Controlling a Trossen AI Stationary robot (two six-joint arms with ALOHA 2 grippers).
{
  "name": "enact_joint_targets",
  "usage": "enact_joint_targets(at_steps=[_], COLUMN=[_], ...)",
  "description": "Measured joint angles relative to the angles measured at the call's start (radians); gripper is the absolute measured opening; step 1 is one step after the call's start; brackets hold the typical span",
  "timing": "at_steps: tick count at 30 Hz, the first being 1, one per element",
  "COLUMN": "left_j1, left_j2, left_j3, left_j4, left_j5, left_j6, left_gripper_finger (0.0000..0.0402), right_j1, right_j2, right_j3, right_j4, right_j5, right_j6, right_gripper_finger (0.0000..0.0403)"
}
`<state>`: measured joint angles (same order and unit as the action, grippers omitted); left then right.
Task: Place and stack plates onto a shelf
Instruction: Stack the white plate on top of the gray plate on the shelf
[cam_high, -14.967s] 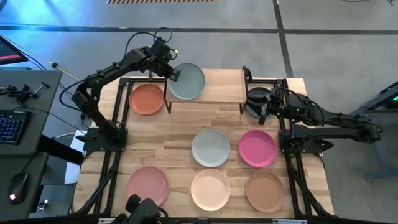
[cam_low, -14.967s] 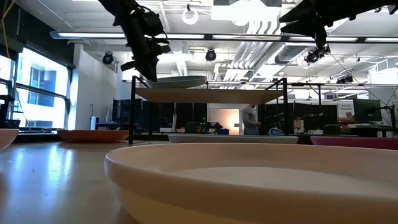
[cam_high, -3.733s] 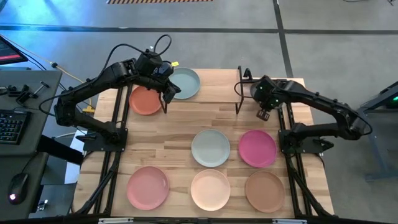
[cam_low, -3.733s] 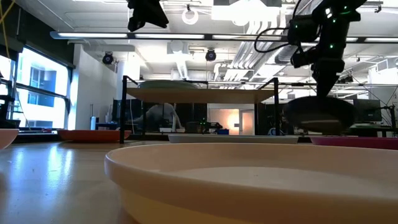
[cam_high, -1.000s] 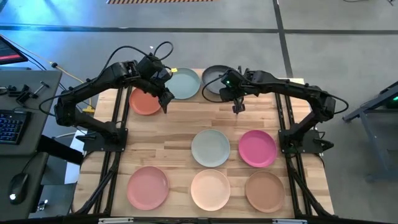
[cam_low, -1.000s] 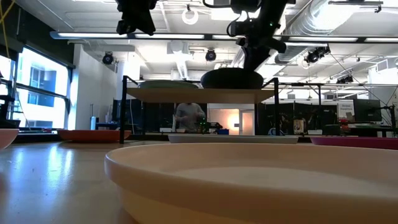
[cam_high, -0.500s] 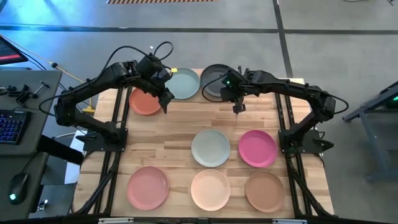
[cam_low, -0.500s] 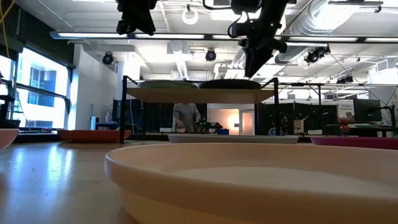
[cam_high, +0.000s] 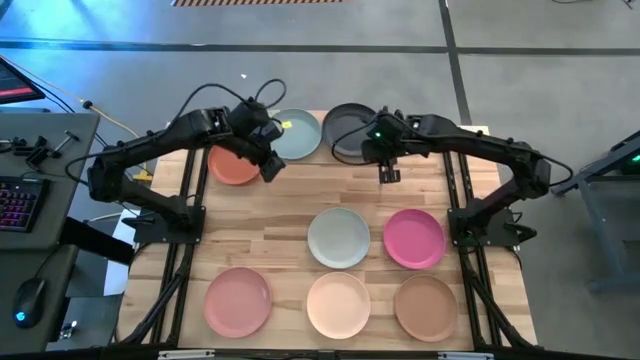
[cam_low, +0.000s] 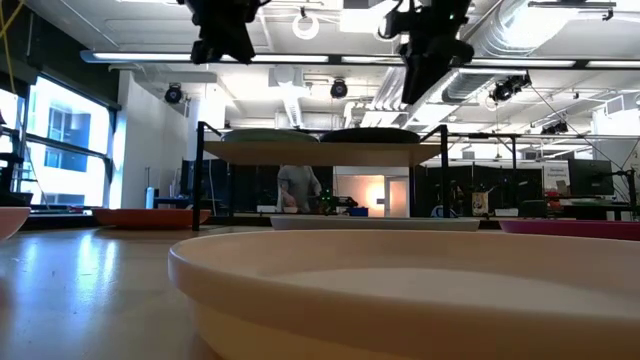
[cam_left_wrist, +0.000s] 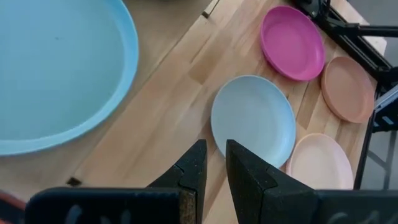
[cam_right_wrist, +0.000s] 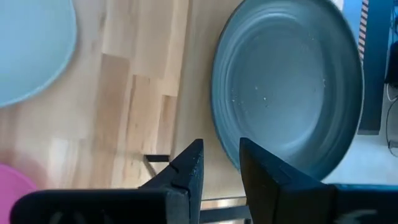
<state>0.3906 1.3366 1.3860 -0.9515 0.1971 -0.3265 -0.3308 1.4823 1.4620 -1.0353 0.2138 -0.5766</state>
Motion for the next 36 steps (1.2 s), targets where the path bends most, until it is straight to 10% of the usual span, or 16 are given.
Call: enact_joint_targets(at_steps=[17, 36], left_j1=[-0.155, -0.287], left_j2=[0.0, 0.166], left_j3=[-0.336, -0.507], left_j4=[0.505, 0.771], left_j5=[0.0, -0.06], left_j6=[-0.312, -0.459], left_gripper_finger=[0.0049, 0.0048], right_j1=[0.106, 0.19], right_j2=[-0.078, -0.077], right_j3=[0.001, 0.001], right_j4=[-0.121, -0.073], right_j5=[-0.023, -0.028], right_j6=[0.379, 0.423], right_gripper_finger=[0.0083, 0.0083])
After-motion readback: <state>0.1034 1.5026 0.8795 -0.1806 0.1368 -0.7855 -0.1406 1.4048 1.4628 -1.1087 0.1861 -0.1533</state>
